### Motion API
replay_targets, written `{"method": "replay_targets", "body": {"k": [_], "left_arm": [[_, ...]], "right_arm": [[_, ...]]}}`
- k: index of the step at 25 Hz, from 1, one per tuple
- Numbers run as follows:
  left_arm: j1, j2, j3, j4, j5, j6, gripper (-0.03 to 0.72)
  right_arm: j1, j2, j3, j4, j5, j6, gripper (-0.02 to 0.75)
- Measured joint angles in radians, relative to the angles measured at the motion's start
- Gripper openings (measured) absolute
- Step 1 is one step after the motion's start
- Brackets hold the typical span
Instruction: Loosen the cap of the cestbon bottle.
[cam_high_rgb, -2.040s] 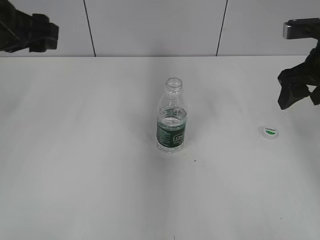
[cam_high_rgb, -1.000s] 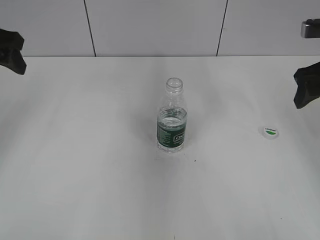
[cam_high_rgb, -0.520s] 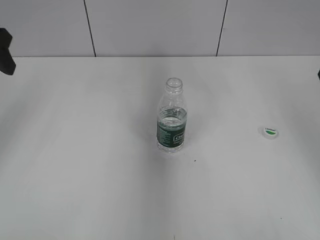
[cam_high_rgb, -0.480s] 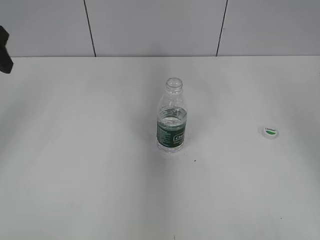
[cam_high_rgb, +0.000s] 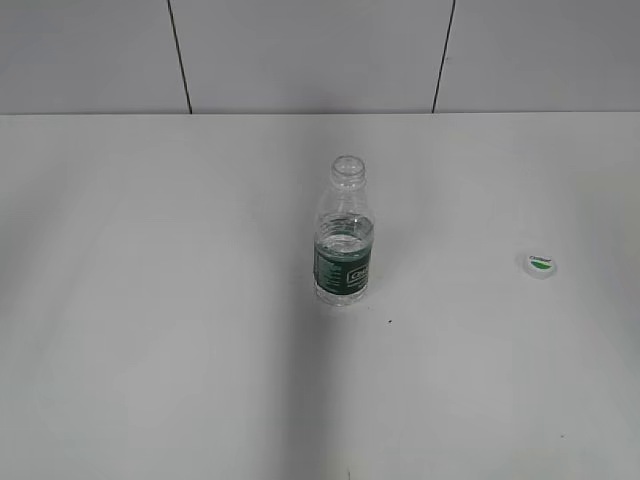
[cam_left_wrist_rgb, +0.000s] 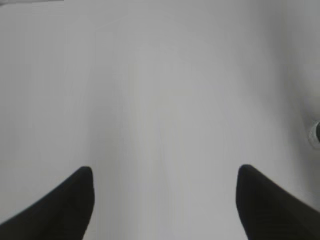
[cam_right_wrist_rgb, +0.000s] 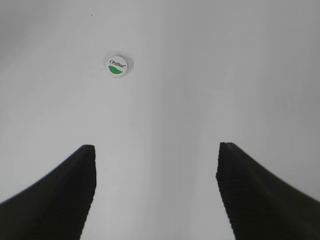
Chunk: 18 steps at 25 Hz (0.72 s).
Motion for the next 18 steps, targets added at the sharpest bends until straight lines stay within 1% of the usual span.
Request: {"method": "replay_targets", "body": {"k": [4, 12, 18], "left_arm": [[0.000, -0.161, 0.079, -0.001, 0.001, 0.000, 0.528], [0.000, -0.516, 0.320, -0.009, -0.019, 0.000, 0.528], [0.000, -0.744, 0.475, -0.063, -0.026, 0.000, 0.527]], "right_arm": [[0.000, -0.101, 0.050, 0.000, 0.008, -0.002, 0.573], [0.000, -0.341, 0.199, 0.001, -0.015, -0.002, 0.573], [0.000, -0.583, 0.308, 0.011, -0.066, -0.003, 0.573]]}}
